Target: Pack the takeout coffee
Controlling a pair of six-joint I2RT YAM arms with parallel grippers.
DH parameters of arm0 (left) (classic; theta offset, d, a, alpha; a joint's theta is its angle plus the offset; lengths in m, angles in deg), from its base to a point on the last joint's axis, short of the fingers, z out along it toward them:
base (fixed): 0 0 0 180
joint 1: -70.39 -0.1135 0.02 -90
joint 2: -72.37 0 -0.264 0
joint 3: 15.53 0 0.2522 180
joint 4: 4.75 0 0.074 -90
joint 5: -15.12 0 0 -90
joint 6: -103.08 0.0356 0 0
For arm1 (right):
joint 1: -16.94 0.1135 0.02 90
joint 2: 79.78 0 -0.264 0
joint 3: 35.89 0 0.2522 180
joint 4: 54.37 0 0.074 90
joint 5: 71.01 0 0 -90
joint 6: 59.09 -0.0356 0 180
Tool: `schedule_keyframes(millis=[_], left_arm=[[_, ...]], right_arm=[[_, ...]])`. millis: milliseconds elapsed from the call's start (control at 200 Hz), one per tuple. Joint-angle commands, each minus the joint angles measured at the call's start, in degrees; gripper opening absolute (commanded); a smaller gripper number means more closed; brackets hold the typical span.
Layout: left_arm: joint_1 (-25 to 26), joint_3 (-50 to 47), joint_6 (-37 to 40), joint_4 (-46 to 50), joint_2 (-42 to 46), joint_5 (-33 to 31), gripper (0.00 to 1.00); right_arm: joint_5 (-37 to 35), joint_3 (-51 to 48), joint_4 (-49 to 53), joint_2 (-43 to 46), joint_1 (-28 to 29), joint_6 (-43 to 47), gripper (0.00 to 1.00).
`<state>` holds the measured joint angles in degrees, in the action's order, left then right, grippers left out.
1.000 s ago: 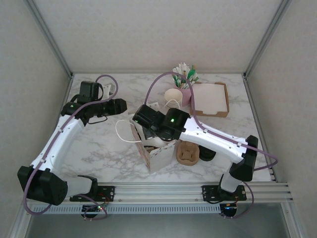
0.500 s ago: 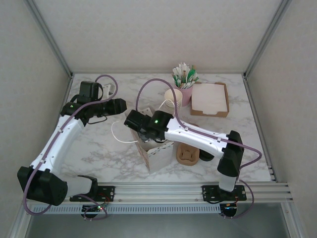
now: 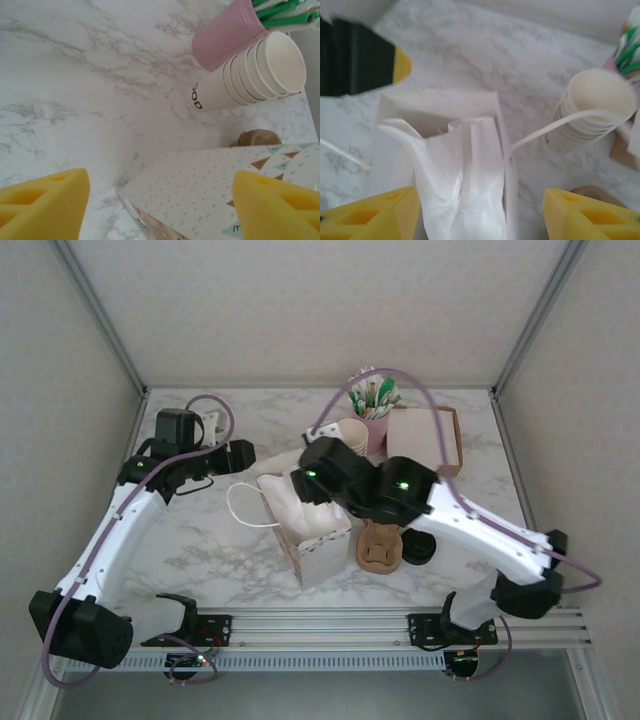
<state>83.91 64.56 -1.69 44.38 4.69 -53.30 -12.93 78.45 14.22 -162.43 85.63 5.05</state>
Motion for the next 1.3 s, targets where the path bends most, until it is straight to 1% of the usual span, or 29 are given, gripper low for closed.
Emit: schedule_keyframes(millis=[0, 65, 70, 125, 190, 240, 295, 320, 335, 350, 370, 425, 491, 506, 546, 566, 606, 636, 716, 781, 836, 906, 961, 1006, 1036, 1051, 1151, 1226, 1296], left_arm=[[0.37, -2.49, -1.71, -4.83, 3.62, -4.66, 0.79], [0.12, -4.79, -3.38, -7.88, 5.8, -7.14, 0.82], [0.07, -4.97, -3.45, -8.01, 6.02, -7.42, 0.82], [-0.2, -7.08, -4.92, -11.27, 8.36, -10.73, 0.84], [-0.5, -10.42, -7.84, -15.23, 11.9, -18.4, 0.87], [-0.77, -13.61, -8.32, -18.83, 15.13, -23.11, 0.88], [-1.02, -17.64, -7.58, -22.8, 18.64, -28.36, 0.9], [-1.04, -19.46, -7.09, -24.89, 20.11, -30.93, 0.92], [-1.05, -20.47, -7.04, -26.03, 20.92, -32.66, 0.98], [-1.08, -21.56, -6.95, -27.15, 21.47, -34.13, 1.0], [-1.12, -22.95, -6.79, -28.52, 22.43, -35.86, 1.0], [-1.18, -25.73, -6.78, -31.72, 23.5, -41.15, 1.0], [-1.31, -27.36, -8.05, -32.25, 22.95, -45.99, 1.0], [-1.5, -27.43, -8.17, -32.22, 22.6, -46.62, 1.0], [-1.91, -27.65, -8.46, -32.13, 21.57, -47.17, 1.0], [-2.13, -27.65, -8.57, -32.12, 20.98, -47.33, 1.0], [-2.75, -27.61, -8.95, -31.97, 19.85, -47.85, 1.0], [-3.3, -27.65, -9.95, -31.95, 19.07, -48.88, 1.0], [-5.72, -28.84, -15.63, -32.54, 17.1, -52.13, 1.0], [-8.42, -31.16, -18.61, -34.93, 16.15, -52.35, 1.0], [-10.32, -33.79, -15.98, -38.96, 15.65, -50.07, 1.0], [-11.48, -35.68, -10.15, -43.31, 14.13, -48.13, 1.0], [-11.88, -35.7, -8.64, -43.35, 12.56, -49.08, 1.0], [-12.23, -35.69, -7.51, -42.94, 10.81, -48.28, 1.0], [-12.41, -35.82, -6.9, -43.05, 9.59, -47.54, 1.0], [-12.42, -35.9, -6.65, -43.1, 8.86, -47.32, 1.0], [-12.39, -35.86, -4.39, -43.82, 4.46, -47.8, 1.0], [-12.38, -36.71, -3.55, -45.98, 1.42, -49.05, 1.0], [-12.39, -37.59, -0.6, -49.91, -1.28, -46.22, 1.0]], right_arm=[[-10.59, -6.05, -9.39, 8.19, 0.4, 8.58, 0.69], [-15.26, -11.21, -15.88, 12.9, 0.22, 12.9, 0.74], [-15.97, -11.85, -16.88, 13.64, 0.22, 13.57, 0.77], [-19.12, -15.88, -21.59, 16.75, -0.33, 17.02, 0.85], [-23.24, -20.95, -27.73, 20.1, -1.81, 20.18, 0.94], [-26.12, -24.59, -32.16, 22.23, -3.53, 22.41, 0.97], [-28.47, -27.61, -34.58, 24.04, -6.29, 23.06, 0.99], [-28.29, -28.79, -34.86, 24.74, -7.97, 23.18, 0.99], [-28.13, -29.38, -35.04, 25.19, -8.91, 23.37, 0.99], [-28.03, -30.25, -35.37, 25.45, -10.28, 23.54, 0.99], [-28.0, -31.19, -35.72, 25.85, -11.51, 23.42, 0.99], [-26.0, -34.77, -36.66, 26.96, -17.86, 21.54, 0.99], [-20.11, -38.71, -37.2, 28.13, -25.41, 18.16, 0.99], [-18.65, -39.97, -37.87, 28.42, -28.31, 17.3, 0.99], [-14.44, -43.57, -40.52, 29.29, -33.27, 15.8, 0.99], [-11.72, -46.17, -43.13, 29.71, -36.79, 15.37, 0.99], [-7.77, -50.2, -47.6, 30.18, -40.87, 15.56, 0.99], [-2.59, -54.73, -53.34, 30.47, -44.48, 17.27, 0.99], [5.91, -63.55, -66.22, 28.91, -50.98, 22.57, 0.99], [7.14, -66.83, -71.23, 24.67, -55.6, 20.52, 0.99], [7.16, -68.51, -73.88, 19.85, -58.88, 17.71, 0.99], [7.71, -70.51, -78.26, 14.78, -59.92, 18.56, 0.99], [8.93, -72.05, -82.84, 11.03, -60.01, 20.19, 0.99], [9.26, -72.36, -86.31, 8.03, -60.03, 21.15, 0.99], [8.92, -70.4, -81.85, 7.89, -60.1, 20.01, 0.99], [9.08, -70.27, -81.58, 7.82, -60.19, 20.12, 0.99], [13.02, -73.89, -89.23, 6.22, -60.21, 25.21, 0.99], [12.95, -74.28, -89.66, 4.06, -60.18, 24.52, 0.99], [14.12, -74.02, -90.27, 1.56, -60.18, 24.25, 0.99]])
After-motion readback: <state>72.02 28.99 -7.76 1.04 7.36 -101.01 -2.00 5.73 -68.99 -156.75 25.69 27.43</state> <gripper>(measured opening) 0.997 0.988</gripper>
